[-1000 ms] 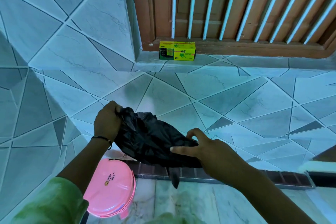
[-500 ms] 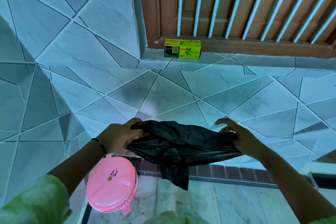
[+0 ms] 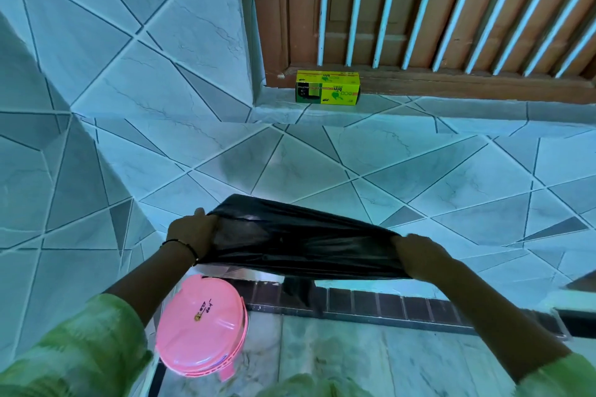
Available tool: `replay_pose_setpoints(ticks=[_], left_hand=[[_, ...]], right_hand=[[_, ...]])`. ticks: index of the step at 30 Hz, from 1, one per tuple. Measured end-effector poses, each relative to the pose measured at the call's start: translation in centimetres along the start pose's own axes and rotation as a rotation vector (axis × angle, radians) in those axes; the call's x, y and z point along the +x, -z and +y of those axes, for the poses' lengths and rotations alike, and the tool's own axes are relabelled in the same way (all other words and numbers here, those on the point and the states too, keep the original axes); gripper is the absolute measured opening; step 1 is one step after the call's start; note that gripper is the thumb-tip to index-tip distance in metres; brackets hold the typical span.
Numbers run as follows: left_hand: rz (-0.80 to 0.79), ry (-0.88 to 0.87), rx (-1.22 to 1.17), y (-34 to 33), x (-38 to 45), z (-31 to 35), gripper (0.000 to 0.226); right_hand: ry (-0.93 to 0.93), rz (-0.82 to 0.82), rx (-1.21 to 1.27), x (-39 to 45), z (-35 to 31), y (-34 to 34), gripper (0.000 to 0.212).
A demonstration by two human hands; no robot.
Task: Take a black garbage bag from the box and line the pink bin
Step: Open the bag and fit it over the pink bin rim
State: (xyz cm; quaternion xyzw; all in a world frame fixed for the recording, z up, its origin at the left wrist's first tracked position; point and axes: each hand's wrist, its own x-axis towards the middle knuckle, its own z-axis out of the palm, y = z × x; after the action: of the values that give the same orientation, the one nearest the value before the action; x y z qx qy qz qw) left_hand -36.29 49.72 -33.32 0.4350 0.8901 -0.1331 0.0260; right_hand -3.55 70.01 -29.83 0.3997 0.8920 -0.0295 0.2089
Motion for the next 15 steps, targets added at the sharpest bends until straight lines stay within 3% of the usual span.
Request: replay_pose_setpoints(ticks=[3,8,10,12,15], left_hand=[[-0.004,-0.027,-0.105,-0.2,-0.6,1.1,0.039],[0.028,-0.045,-0.585,-0.7,-0.7,4.7,0.048],[-0.064,-0.079,-0.559,-1.0,-0.7,5.9,0.049],[-0.203,-0.079,-0.383,-1.0,-0.6,6.3,0.048],[-0.168,0.01,-0.258,1.2,-0.4,5.3,0.053]], right_hand=[[-0.048,-0.029,0.111,1.0,-0.3,-0.8,0.033],[0.129,0.009,0.356,1.9,-3.9,-1.0,0.051],[0.131,-0.037,0.33,2.4,-5.3,-1.4,0.048],[0.08,-0.017,0.227,3.0,-5.9,-1.2,0.041],[-0.044,0.135,0.156,3.0,-5.5,1.8,0.038]])
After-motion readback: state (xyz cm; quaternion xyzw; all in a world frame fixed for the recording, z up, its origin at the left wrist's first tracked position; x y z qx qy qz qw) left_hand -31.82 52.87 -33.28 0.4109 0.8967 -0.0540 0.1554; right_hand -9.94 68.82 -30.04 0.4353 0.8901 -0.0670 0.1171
